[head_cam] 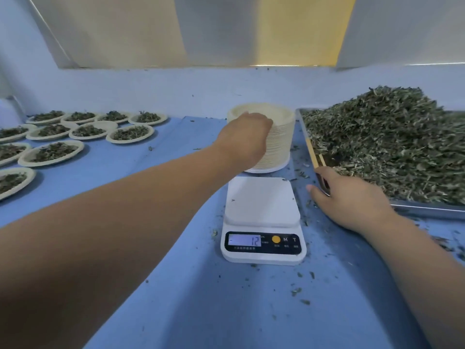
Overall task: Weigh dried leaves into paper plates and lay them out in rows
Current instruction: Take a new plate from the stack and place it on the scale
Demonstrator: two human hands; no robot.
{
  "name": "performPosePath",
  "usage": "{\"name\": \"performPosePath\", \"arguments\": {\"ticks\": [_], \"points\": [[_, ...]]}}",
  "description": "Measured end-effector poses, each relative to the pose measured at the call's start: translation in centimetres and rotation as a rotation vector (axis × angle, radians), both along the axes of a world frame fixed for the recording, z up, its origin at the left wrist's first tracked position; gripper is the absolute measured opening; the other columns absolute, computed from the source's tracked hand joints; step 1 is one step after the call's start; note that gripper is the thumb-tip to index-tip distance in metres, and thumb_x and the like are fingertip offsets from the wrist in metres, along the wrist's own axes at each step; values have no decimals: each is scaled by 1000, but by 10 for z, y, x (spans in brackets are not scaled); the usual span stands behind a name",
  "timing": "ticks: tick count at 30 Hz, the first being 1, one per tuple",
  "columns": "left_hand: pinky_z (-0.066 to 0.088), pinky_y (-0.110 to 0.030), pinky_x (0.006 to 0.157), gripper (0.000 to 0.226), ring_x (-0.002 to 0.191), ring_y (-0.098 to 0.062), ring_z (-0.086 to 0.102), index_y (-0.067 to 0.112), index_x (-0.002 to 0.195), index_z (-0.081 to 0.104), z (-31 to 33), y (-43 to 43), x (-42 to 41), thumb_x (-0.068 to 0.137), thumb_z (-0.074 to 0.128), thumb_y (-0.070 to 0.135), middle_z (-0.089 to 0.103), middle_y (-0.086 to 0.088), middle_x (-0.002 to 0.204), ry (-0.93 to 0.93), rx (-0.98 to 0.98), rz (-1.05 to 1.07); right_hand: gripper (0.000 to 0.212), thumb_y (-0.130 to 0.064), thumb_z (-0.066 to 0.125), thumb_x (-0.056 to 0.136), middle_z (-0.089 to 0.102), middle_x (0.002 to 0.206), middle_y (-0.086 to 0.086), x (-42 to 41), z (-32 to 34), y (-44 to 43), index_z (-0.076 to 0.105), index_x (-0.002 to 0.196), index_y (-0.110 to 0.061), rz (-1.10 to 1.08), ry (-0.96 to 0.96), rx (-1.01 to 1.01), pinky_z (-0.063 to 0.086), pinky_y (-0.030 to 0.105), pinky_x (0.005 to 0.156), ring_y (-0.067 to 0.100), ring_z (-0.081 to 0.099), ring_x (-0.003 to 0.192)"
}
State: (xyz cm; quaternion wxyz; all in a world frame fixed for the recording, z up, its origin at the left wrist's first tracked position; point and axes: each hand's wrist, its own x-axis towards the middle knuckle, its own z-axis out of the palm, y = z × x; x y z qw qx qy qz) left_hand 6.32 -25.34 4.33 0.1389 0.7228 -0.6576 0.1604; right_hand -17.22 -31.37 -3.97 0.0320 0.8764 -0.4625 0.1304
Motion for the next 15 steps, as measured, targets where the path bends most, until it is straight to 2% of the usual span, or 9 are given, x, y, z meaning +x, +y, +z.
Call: {"name": "performPosePath", "arguments": {"ticks": [2,3,5,8,12,15], "points": [[49,-41,92,51,121,-32,56,12,134,56,3,-6,0,88,41,-5,60,-10,130,-65,35,42,55,-64,36,98,68,93,0,1,0,1,28,145,-37,-8,-6,-18,43,33,55,28,59,73],[47,-39,81,49,113,-33,58,12,130,58,6,-8,1,87,42,-6,61,-11,123,-116,44,50,55,-62,38,98,66,87,-2,1,-1,2,28,146,-36,-7,0,-38,41,31,52,26,59,70],[40,-38,71,44,99,-31,57,12,123,60,11,-12,5,87,43,-6,62,-10,113,-217,50,40,55,-60,39,99,58,73,-8,0,-2,6,29,147,-35,0,5,-77,33,26,46,19,52,59],[39,-39,68,42,96,-32,59,11,121,61,16,-14,8,88,44,-7,61,-9,106,-298,57,17,56,-57,42,98,54,69,-9,-1,-1,6,29,148,-35,3,12,-77,29,24,44,15,47,54],[37,-39,63,33,88,-36,58,11,103,59,18,-16,8,83,42,-8,50,-5,82,-301,56,26,59,-48,47,98,54,68,-7,-2,-2,7,27,151,-34,25,27,-81,34,24,44,15,50,54],[48,-41,69,37,91,-37,59,18,113,65,18,-17,12,89,44,-1,61,-8,95,-227,2,1,58,-44,48,97,51,65,-7,-1,-3,7,29,150,-33,11,20,-92,35,25,46,16,48,54]]}}
